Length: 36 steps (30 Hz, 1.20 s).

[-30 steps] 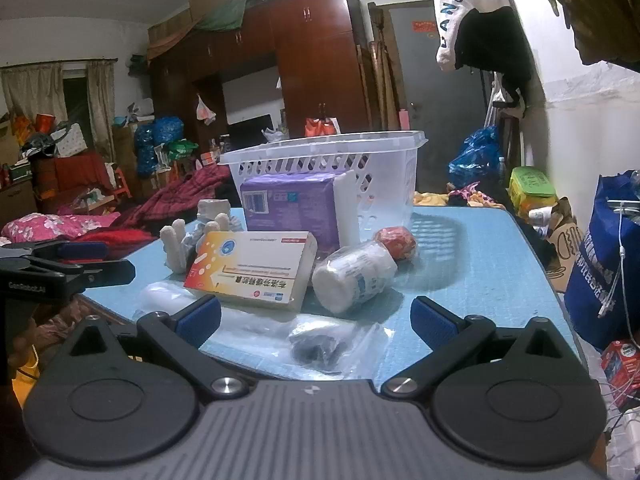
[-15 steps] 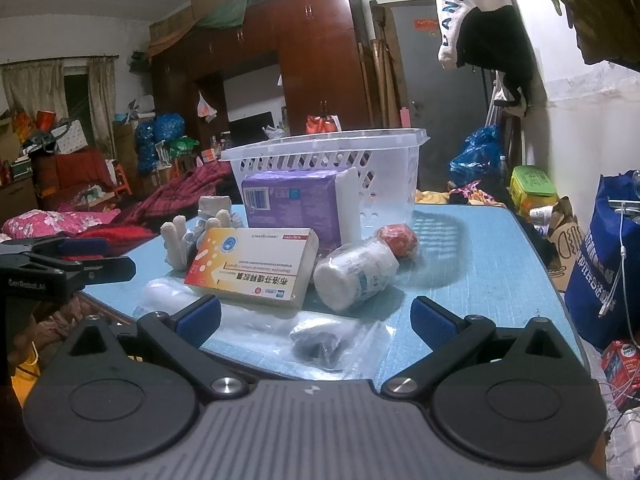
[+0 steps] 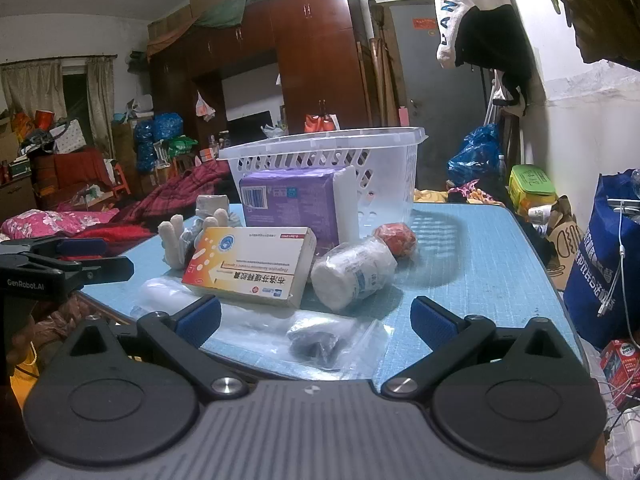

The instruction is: Organize objects

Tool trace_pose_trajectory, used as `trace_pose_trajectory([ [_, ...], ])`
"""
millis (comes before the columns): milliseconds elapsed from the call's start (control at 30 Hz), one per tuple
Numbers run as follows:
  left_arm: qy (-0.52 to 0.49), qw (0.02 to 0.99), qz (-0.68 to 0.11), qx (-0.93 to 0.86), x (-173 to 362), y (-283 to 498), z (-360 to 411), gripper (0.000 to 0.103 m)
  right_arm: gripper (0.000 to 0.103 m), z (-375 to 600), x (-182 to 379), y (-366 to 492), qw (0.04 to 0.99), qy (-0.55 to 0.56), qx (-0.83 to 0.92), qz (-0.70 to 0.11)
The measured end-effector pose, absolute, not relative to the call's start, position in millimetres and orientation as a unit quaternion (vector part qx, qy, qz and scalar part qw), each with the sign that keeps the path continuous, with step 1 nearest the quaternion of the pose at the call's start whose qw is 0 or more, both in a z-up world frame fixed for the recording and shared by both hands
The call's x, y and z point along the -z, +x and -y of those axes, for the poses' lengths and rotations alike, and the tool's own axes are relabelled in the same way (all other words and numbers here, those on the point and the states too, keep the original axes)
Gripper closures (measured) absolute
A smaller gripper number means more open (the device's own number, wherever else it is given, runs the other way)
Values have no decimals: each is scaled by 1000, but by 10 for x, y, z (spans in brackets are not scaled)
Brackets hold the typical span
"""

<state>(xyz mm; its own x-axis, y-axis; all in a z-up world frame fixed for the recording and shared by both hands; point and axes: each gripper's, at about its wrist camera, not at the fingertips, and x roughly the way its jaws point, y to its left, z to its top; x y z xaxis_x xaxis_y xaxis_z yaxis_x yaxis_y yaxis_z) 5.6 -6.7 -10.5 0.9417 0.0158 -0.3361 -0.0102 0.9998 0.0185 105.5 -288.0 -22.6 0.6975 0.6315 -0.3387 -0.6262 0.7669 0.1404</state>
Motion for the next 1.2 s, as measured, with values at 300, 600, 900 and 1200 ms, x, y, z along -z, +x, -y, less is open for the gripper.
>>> trace_pose_trajectory([
  [300, 8, 985, -171, -7, 106, 56, 68, 0, 0, 2879, 224, 1056, 921, 7, -341, -187],
  [600, 8, 985, -171, -6, 119, 60, 70, 0, 0, 2909, 246, 1101, 922, 9, -337, -190],
  [900, 7, 986, -168, -13, 120, 59, 71, 0, 0, 2898, 249, 1064, 934, 4, -321, -158],
  [1200, -19, 991, -134, -1, 91, 102, -27, 0, 0, 3073, 252, 1162, 929, 51, -358, -82],
])
